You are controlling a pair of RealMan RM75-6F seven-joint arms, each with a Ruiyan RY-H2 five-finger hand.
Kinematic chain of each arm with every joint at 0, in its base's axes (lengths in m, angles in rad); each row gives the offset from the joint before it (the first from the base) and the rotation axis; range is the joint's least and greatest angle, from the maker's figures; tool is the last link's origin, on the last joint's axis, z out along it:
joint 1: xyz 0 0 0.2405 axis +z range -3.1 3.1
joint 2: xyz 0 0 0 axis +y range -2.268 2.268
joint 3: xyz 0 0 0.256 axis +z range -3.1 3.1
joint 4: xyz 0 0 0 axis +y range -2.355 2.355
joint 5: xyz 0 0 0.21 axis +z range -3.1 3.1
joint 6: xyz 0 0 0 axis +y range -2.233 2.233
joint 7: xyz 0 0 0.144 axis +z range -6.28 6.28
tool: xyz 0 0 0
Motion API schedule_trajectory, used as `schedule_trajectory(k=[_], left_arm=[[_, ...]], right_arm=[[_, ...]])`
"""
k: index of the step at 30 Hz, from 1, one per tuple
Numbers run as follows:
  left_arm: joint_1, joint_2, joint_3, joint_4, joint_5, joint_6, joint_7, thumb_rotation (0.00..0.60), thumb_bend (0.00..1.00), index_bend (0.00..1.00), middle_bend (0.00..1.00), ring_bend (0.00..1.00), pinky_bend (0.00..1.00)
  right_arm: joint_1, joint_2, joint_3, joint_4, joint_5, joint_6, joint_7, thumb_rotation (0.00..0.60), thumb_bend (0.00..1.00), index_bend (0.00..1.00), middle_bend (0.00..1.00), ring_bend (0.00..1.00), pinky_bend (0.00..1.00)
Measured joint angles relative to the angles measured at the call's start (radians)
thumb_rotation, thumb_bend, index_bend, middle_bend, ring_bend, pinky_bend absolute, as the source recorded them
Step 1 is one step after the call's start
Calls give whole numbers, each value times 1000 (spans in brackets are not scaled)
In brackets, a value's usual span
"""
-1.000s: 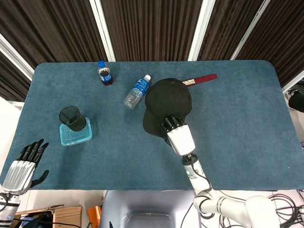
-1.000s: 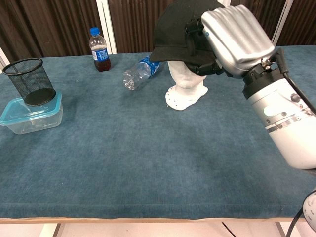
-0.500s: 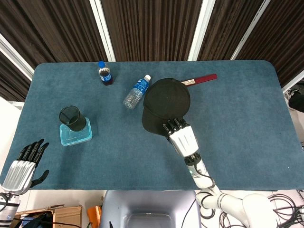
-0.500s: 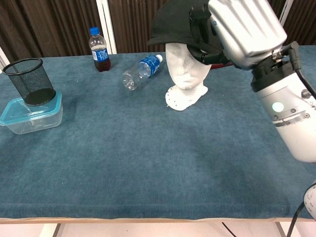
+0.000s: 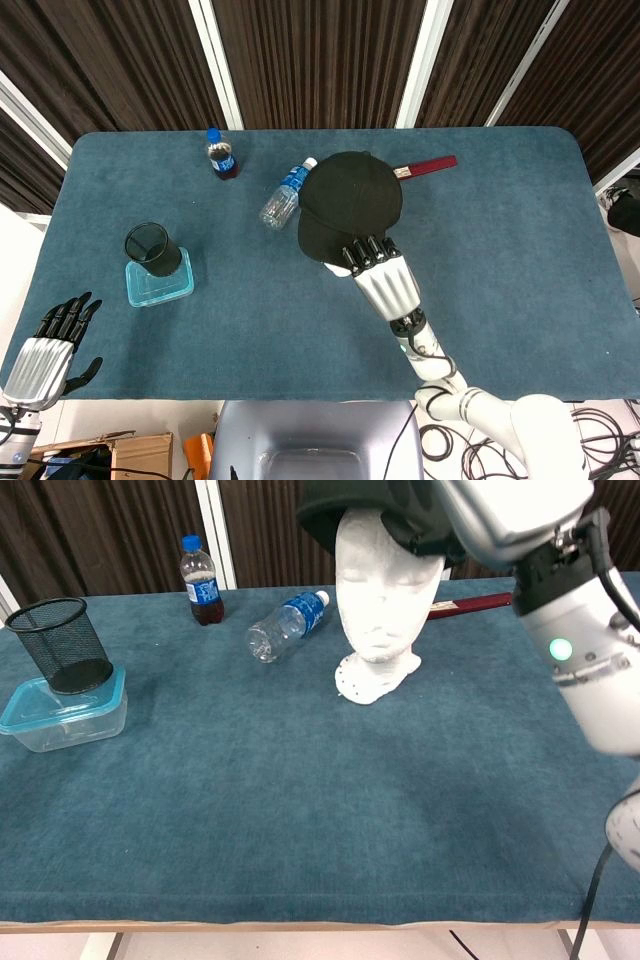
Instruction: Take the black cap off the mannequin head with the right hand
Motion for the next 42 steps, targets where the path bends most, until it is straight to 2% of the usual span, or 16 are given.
schedule_trajectory(k=[11, 19, 22, 27, 34, 36, 38, 42], left_arm=[[0, 1, -2, 0, -5, -1, -1, 600, 320, 0, 4, 60, 128], [4, 3, -1, -3, -7, 3, -1, 600, 320, 0, 4, 60, 128], [7, 4, -2, -5, -7, 8, 0, 600, 321, 0, 4, 60, 127], [5, 2, -4, -8, -4, 8, 3, 600, 320, 0, 4, 60, 127], [0, -2, -2, -10, -4, -3, 12, 600, 321, 0, 4, 59, 127], [0, -2, -3, -10, -7, -4, 12, 600, 321, 0, 4, 60, 128], [-1, -2, -4, -10, -9, -6, 11, 600, 320, 0, 4, 60, 127], [0, -1, -3, -9, -11, -9, 13, 600, 321, 0, 4, 60, 128]], right_arm=[[77, 114, 70, -47, 18, -16, -147, 600, 389, 1000, 718, 634, 928], [13, 225, 81, -77, 63, 16, -129, 600, 389, 1000, 718, 634, 929], [-42, 253, 65, -53, 83, 32, -84, 600, 389, 1000, 718, 635, 929], [-132, 261, 25, 63, 131, 31, 39, 600, 388, 1000, 718, 635, 929], [-220, 173, -47, 299, 174, -21, 213, 600, 389, 999, 718, 635, 927], [-240, 130, -76, 373, 176, -40, 251, 600, 386, 960, 718, 634, 918], [-259, 84, -110, 437, 172, -61, 292, 600, 379, 881, 699, 618, 905], [-295, 13, -177, 490, 154, -94, 353, 600, 370, 639, 550, 521, 853]])
